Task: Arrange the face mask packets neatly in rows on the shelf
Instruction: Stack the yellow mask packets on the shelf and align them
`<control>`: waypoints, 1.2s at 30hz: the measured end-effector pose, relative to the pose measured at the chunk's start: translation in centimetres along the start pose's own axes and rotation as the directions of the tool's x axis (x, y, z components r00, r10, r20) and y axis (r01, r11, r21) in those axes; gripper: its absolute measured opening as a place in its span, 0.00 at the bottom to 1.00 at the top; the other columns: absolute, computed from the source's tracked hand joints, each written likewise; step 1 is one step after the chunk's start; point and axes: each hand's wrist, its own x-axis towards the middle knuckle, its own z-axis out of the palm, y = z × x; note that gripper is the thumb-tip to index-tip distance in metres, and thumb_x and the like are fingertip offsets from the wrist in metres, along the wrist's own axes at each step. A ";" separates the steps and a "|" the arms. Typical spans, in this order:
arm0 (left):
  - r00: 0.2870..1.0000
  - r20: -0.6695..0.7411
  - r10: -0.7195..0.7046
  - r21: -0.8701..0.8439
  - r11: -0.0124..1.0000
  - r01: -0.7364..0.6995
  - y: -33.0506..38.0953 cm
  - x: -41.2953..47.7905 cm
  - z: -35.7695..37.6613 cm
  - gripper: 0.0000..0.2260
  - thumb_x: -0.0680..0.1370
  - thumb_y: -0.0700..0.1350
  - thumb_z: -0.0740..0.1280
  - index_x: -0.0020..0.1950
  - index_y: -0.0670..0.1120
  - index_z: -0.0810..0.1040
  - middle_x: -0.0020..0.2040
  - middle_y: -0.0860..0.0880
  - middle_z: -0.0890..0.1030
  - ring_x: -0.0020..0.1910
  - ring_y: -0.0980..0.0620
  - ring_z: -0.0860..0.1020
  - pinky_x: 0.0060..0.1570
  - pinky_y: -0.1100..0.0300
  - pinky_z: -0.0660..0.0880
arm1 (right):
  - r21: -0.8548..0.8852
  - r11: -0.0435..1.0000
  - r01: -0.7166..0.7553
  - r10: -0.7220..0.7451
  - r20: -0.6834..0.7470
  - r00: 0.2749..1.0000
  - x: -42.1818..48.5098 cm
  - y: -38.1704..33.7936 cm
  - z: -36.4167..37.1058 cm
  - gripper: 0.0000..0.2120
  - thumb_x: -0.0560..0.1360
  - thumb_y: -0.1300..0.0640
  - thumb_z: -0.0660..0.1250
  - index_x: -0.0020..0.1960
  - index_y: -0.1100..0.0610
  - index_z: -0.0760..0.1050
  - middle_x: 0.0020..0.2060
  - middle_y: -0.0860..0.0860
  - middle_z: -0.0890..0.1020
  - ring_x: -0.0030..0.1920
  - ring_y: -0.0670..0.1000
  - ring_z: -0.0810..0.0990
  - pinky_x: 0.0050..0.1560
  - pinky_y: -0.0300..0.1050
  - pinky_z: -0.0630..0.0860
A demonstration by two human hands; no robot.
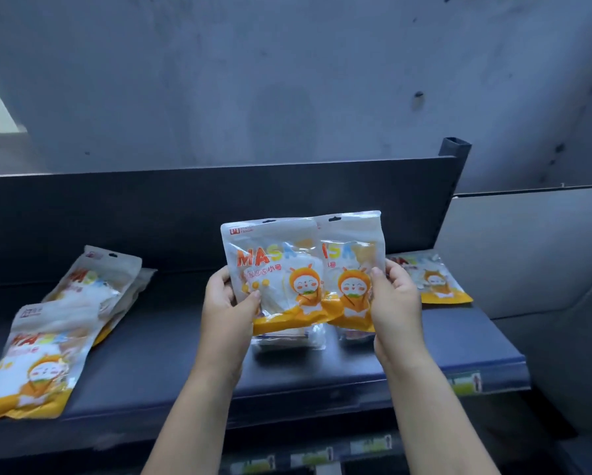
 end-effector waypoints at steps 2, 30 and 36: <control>0.999 0.043 0.009 0.027 1.000 -0.010 0.1 0.3 1.7 0.18 0.82 0.35 0.69 0.68 0.52 0.75 0.55 0.50 0.88 0.52 0.53 0.87 0.46 0.56 0.84 | 0.004 1.000 -0.007 0.007 -0.026 1.000 1.2 -0.1 -1.0 0.11 0.87 0.57 0.60 0.59 0.49 0.81 0.48 0.49 0.89 0.49 0.51 0.89 0.48 0.51 0.87; 0.998 0.048 -0.050 0.373 0.928 0.028 -3.1 2.7 29.7 0.29 0.78 0.30 0.61 0.73 0.55 0.73 0.62 0.55 0.81 0.52 0.55 0.83 0.42 0.61 0.80 | -0.242 0.936 0.256 -0.326 -0.321 0.889 21.6 -5.0 -18.5 0.08 0.85 0.54 0.60 0.56 0.51 0.78 0.44 0.44 0.84 0.44 0.47 0.84 0.43 0.43 0.80; 0.992 0.058 -0.109 0.706 0.707 0.037 -3.8 3.3 32.1 0.21 0.76 0.33 0.59 0.66 0.50 0.73 0.55 0.52 0.78 0.51 0.49 0.74 0.55 0.51 0.77 | -0.298 0.850 0.433 -0.500 -0.204 0.842 22.5 -5.3 -19.2 0.09 0.86 0.53 0.62 0.60 0.53 0.79 0.46 0.44 0.84 0.44 0.45 0.82 0.45 0.42 0.79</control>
